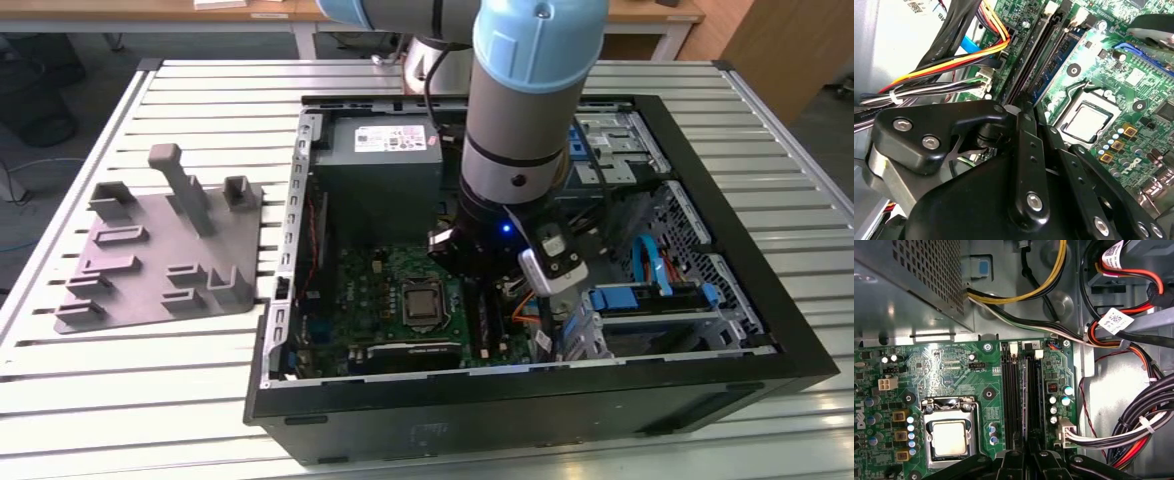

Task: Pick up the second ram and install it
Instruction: 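Insert the second ram into the second slot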

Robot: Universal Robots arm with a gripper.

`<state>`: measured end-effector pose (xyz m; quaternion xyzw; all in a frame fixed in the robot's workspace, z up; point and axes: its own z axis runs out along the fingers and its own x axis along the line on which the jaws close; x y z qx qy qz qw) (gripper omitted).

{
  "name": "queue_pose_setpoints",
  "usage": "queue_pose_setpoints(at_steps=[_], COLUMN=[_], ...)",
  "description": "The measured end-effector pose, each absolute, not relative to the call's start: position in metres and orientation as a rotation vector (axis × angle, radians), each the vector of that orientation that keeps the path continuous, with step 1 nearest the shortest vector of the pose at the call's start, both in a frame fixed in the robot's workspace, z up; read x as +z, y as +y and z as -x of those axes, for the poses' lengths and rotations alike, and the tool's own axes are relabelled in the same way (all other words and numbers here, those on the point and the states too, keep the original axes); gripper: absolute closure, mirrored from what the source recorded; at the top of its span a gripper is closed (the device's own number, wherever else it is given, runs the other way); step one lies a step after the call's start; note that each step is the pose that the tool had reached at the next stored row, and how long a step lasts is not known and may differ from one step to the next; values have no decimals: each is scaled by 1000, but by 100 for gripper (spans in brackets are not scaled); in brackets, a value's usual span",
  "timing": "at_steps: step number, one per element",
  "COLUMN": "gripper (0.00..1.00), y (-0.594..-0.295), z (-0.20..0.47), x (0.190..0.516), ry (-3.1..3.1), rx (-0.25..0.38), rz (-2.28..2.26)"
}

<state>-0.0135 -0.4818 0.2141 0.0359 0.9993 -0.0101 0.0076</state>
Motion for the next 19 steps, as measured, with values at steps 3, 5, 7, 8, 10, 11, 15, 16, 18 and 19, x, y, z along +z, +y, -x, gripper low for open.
queue_pose_setpoints(at_steps=[3,5,7,8,10,11,15,16,18,19], gripper=[86,86,86,86,86,86,86,86,85,85], y=[-482,-482,-482,-482,-482,-482,-482,-482,-482,-482], z=[14,14,14,14,14,14,14,14,13,13], x=[213,212,210,209,206,204,203,203,202,203], ry=[3124,3124,3124,3124,3124,3124,3125,3124,3124,3124], rx=[-31,-31,-31,-31,-32,-31,-32,-32,-29,-30], rz=[-112,-112,-112,-112,-112,-112,-112,-112,-112,-112])
